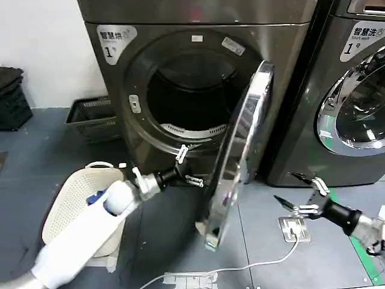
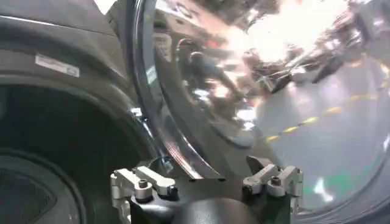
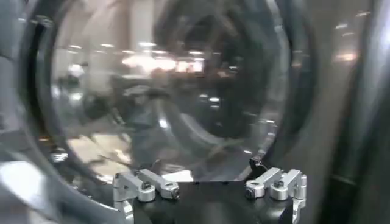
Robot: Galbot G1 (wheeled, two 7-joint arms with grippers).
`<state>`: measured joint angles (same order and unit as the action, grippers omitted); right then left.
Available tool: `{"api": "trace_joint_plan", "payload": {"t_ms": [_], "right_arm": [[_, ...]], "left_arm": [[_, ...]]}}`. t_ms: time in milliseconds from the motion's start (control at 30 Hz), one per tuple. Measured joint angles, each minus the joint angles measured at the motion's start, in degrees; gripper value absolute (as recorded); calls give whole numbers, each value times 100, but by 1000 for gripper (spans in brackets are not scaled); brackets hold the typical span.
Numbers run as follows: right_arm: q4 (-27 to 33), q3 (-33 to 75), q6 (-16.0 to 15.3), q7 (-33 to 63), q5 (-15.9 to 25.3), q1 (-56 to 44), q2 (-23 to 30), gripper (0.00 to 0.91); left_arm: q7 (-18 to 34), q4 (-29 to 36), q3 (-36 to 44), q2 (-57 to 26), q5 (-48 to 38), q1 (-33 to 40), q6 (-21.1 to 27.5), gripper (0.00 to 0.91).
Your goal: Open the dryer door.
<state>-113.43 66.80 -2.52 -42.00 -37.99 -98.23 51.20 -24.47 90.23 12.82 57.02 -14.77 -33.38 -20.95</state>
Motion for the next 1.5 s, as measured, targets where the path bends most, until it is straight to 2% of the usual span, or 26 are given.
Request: {"api": "trace_joint_plan", "payload": {"t_ms": [467,633,900,1100,1300,1500], "right_arm": [[-13,1604,-44,1091,377,-824,1015,907],[91,2060,-152,1528,436,-972,1276,907],[176,2533,-352,2755,621,-957,1694,907],[300,2908,-424,3618,990,-962,2061,907],[289,3245,-706,4620,1448,-918,2449,907],[124,3465,-865,5185,1402,-993,2857,907]], "left_arm": [[168,-408,584,608,103,481,9,907],[250,-629,756,871,176,638,19,907],[392,-965,1010,1296,287,888,64,907],[420,-1194,1193,1621,380,1060,58,907],[476,-1400,1295,1973,505,1166,37,907],[672,-1631,1398,2268,707,1304,16,907]]}}
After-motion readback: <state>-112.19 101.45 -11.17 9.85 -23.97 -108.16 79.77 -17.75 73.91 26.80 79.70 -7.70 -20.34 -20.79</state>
